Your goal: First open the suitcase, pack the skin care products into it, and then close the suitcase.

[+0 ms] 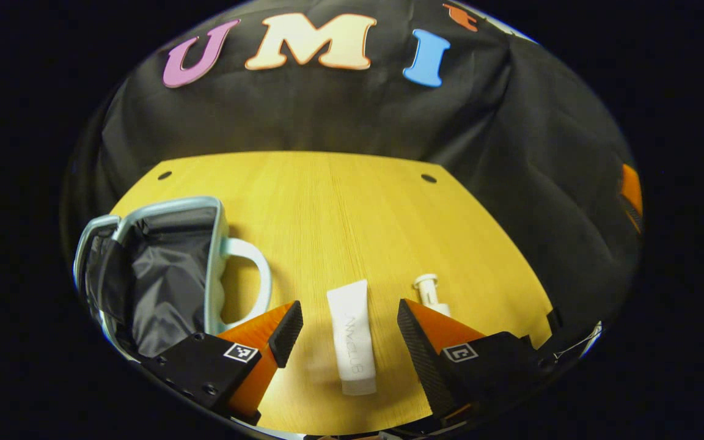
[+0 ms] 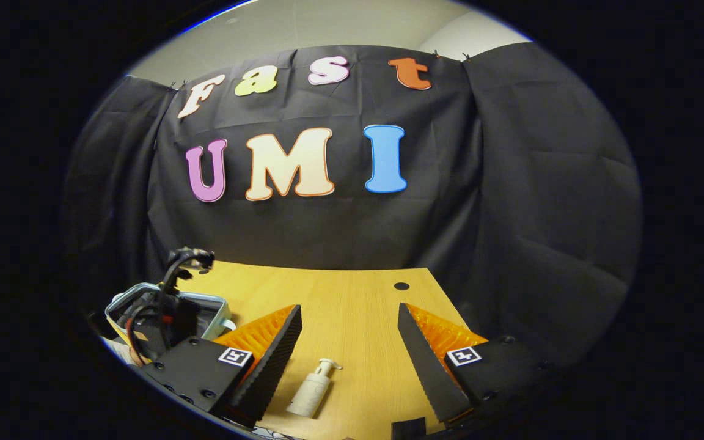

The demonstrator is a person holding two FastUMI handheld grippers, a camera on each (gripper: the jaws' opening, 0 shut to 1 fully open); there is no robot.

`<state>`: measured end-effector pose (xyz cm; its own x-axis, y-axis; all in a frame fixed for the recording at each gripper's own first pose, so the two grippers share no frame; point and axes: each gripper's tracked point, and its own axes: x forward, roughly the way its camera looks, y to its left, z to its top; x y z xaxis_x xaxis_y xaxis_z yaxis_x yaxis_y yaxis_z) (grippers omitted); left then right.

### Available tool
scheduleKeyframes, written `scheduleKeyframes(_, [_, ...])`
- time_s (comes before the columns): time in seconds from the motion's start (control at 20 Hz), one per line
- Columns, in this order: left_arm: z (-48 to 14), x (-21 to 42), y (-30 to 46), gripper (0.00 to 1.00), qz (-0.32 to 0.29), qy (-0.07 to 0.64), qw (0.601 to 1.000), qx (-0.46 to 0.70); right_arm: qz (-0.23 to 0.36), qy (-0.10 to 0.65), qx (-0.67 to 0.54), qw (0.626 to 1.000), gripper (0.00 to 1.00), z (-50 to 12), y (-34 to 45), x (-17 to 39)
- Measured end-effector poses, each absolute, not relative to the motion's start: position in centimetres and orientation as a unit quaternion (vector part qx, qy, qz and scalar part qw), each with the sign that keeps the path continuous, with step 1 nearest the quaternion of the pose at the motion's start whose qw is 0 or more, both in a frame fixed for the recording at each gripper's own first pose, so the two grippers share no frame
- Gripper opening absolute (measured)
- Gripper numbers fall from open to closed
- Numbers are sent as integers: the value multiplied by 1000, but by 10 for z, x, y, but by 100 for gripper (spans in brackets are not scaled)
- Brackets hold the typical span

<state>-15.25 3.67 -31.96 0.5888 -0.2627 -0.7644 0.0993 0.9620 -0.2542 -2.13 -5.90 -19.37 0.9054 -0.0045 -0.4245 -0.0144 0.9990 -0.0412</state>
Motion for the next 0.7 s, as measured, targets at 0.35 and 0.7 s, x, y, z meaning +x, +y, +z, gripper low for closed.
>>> scheduleKeyframes(0.35, [-372, -166, 26, 54, -92, 491, 854, -144, 24, 346, 1, 938, 100, -294, -43, -25])
scheduleKeyframes(0.7, [-375, -170, 15, 21, -116, 483, 859, -121, 24, 503, 31, 863, 99, -419, -23, -36])
